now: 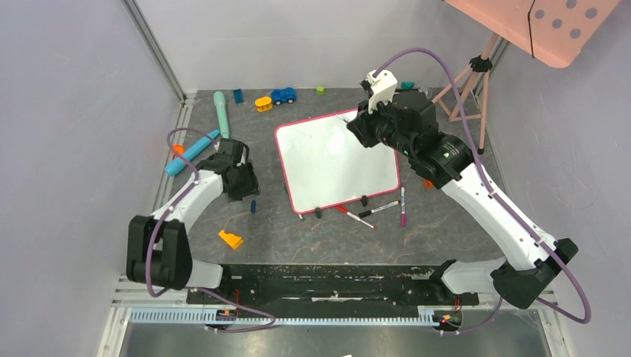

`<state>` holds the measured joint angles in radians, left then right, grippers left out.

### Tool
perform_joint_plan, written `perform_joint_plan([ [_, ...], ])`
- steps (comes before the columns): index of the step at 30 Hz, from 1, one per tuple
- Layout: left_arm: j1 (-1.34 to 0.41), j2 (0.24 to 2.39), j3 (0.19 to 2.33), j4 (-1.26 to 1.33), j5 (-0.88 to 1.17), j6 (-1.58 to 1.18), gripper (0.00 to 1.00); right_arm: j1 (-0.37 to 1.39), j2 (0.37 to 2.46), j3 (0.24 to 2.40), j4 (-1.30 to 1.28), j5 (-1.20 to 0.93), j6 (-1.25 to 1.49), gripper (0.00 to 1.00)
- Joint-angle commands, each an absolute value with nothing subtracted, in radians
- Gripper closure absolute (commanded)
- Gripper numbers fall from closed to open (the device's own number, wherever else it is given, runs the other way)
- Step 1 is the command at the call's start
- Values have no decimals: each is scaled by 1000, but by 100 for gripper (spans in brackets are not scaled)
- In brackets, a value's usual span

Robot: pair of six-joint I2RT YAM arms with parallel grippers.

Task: Write a sentence on the whiteboard
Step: Close the whiteboard marker at the center of the board.

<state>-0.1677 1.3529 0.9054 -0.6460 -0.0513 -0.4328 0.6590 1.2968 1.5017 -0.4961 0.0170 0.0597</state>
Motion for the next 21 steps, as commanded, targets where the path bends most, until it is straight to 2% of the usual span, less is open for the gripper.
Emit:
perform_joint_plan([
  [1,-167,1424,859,-595,-26,-420,40,656,1268,1514,-479,3,66,100],
  [6,-168,1510,850,-550,-36,-413,40,657,1249,1490,-478,3,63,100],
  [12,-167,1644,884,-526,-27,-400,54,657,1242,1488,-479,12,54,100],
  [14,-166,1668,890,-528,-39,-405,68,656,1241,1486,-480,17,50,100],
  [15,-166,1673,893,-534,-44,-408,77,656,1239,1488,-484,16,50,100],
  [16,-166,1664,890,-536,-45,-408,91,657,1243,1489,-492,14,50,100],
  [17,-166,1647,884,-532,-41,-407,98,655,1246,1493,-501,5,49,100],
  [21,-179,1462,859,-490,77,-339,98,642,1307,1551,-602,-93,65,100],
])
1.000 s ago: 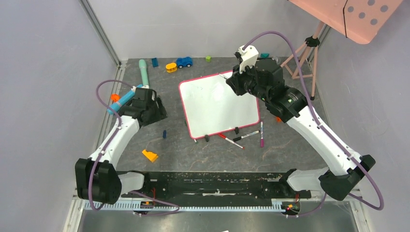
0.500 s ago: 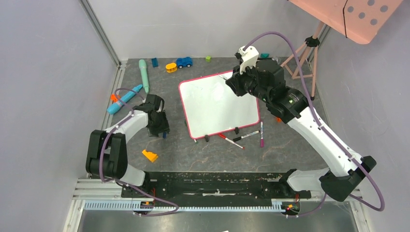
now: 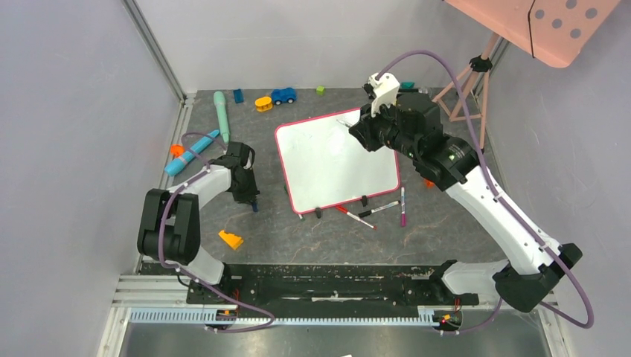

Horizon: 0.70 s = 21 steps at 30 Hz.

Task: Write a sentence on the whiteboard
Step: Close the whiteboard marker at the center of the board.

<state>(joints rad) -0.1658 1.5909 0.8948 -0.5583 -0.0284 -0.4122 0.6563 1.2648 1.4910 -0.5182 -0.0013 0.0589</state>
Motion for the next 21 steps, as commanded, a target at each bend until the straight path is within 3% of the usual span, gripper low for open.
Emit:
perform_joint_plan([
  [1,-190,1414,863,-479,101,-314,98,635,1329,1573,-626,-133,73,100],
  [6,-261,1152,878,-349,269,-182,98,624,1436,1719,-721,-307,117,100],
  [11,-389,952,802,-8,403,-33,98,622,1566,1934,-842,-450,138,100],
  [14,-471,953,830,40,356,99,98,621,1620,2016,-899,-521,157,100],
  [16,-489,987,871,7,457,182,98,615,1633,2028,-915,-566,173,100],
  [21,-548,1021,906,-78,493,455,98,589,1652,2022,-971,-651,201,100],
])
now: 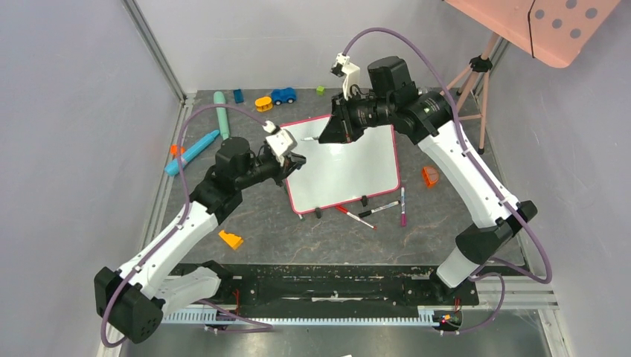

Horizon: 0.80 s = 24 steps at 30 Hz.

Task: Write a sentence on the whiteboard
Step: Close the whiteboard marker at the center of the board.

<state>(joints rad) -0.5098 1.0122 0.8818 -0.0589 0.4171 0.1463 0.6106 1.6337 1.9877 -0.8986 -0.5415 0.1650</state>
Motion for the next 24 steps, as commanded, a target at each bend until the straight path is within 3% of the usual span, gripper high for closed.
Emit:
perform_joint_plan([
  [1,-558,1016,895,-79,501,534,98,584,1650,2015,-983,-656,205,100],
  [5,-575,994,855,-79,538,697,98,570,1642,1972,-1036,-688,201,100],
  [20,-589,994,854,-81,549,717,98,568,1649,1892,-1078,-678,185,100],
  [21,-590,993,855,-79,545,717,98,568,1654,1894,-875,-678,185,100],
  [22,-589,992,854,-77,544,718,98,568,1657,1896,-1074,-677,185,100],
  [24,-590,991,854,-74,543,719,98,568,1661,1896,-1073,-674,185,100],
])
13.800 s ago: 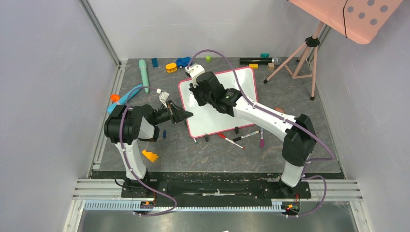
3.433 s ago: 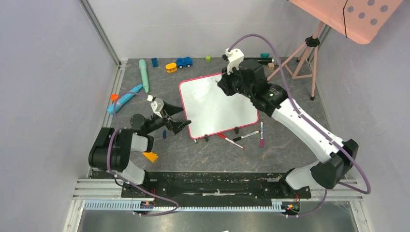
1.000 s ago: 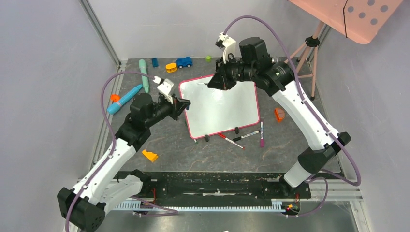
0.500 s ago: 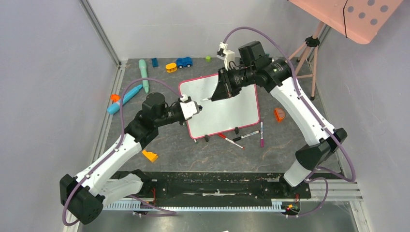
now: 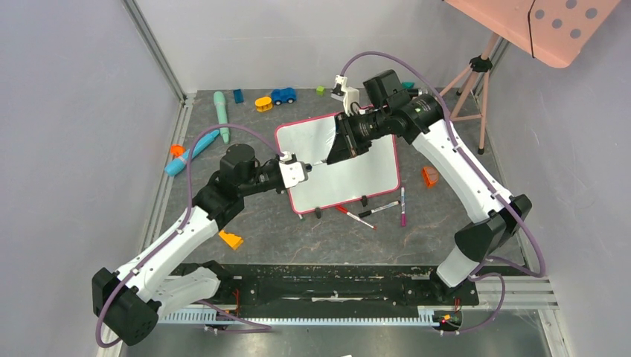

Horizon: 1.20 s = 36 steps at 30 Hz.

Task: Write a sentence on the whiteboard
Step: Close the whiteboard marker at the center of the board.

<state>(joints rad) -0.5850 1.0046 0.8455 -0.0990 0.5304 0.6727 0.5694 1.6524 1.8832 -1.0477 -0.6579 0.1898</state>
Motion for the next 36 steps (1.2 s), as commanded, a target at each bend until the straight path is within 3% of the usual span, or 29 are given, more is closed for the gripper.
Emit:
perform_joint_plan([
  [1,-590,992,854,-74,545,719,98,568,1663,1896,-1071,-671,185,100],
  [21,-591,1023,879,-61,583,695,98,568,1713,1924,-1066,-587,195,100],
  [27,-659,1137,1035,-187,491,608,98,570,1722,1925,-1083,-513,187,100],
  [36,-824,1316,1221,-177,392,497,98,570,1682,1875,-1171,-361,139,100],
])
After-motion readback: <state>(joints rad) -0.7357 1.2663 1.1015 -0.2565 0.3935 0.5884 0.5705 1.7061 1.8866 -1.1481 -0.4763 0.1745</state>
